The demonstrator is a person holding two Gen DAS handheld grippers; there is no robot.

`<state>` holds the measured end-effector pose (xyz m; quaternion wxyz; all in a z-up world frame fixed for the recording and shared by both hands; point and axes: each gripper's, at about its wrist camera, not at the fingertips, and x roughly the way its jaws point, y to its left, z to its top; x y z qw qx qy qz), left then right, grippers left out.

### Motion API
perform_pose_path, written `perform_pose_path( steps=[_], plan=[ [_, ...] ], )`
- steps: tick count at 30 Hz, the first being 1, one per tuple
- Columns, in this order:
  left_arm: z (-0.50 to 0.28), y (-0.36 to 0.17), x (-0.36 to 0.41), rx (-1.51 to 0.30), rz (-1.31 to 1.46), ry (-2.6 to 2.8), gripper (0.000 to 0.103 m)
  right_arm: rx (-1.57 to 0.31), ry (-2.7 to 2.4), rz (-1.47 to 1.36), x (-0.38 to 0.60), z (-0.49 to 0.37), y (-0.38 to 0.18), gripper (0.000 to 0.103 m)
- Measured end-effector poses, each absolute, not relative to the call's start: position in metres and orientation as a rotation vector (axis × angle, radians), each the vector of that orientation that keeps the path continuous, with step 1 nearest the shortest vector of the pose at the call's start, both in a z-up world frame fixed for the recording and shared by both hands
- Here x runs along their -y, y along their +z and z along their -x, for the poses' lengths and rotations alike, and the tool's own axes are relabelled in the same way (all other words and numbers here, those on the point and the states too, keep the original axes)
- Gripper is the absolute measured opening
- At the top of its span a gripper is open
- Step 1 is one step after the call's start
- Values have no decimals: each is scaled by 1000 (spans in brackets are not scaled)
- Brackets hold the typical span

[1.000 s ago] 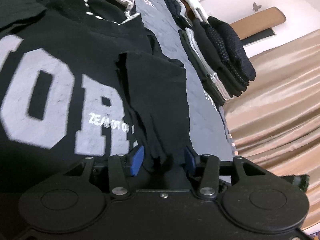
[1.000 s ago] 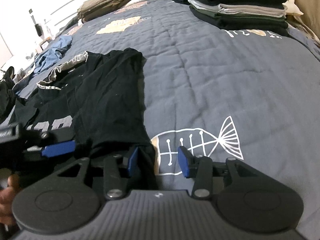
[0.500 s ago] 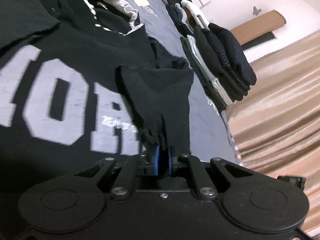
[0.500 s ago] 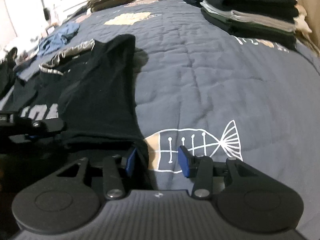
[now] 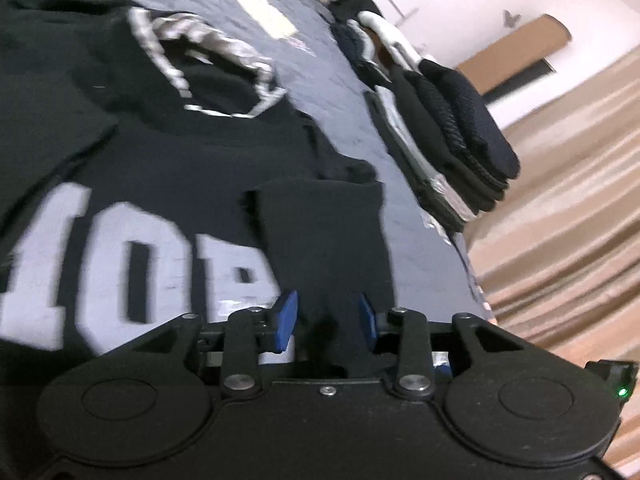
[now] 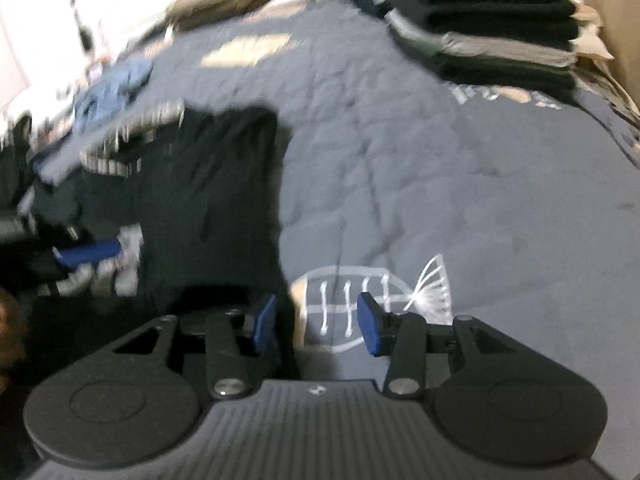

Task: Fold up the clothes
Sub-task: 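Open both tools and lift them away from the folded shirt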

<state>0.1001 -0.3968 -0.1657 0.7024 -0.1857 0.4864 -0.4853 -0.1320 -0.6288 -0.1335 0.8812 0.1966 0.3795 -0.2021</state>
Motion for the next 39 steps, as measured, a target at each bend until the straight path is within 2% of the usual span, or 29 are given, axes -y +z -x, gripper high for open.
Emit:
perform_pose_path(
  steps=[5, 10, 12, 14, 15, 26, 33, 39],
  plan=[
    [-84, -183, 425, -1161, 377, -1124, 35, -656, -365, -540, 637, 140, -121, 44],
    [-69, -185, 431, -1121, 240, -1130, 37, -721, -343, -557, 632, 126, -132, 45],
    [-62, -172, 423, -1086, 210, -1118, 44, -729, -344, -570, 631, 125, -132, 45],
    [-54, -156, 409, -1018, 166, -1108, 58, -711, -341, -581, 630, 126, -129, 45],
    [-49, -149, 400, -992, 142, -1100, 59, -710, -339, -586, 628, 126, -128, 47],
    [-5, -98, 290, -880, 9, -941, 60, -717, -284, -503, 569, 133, -107, 51],
    [33, -78, 222, -806, -50, -876, 64, -602, -300, -499, 530, 181, -84, 52],
    [63, -73, 180, -763, -80, -857, 64, -609, -323, -481, 499, 225, -89, 53]
  ],
)
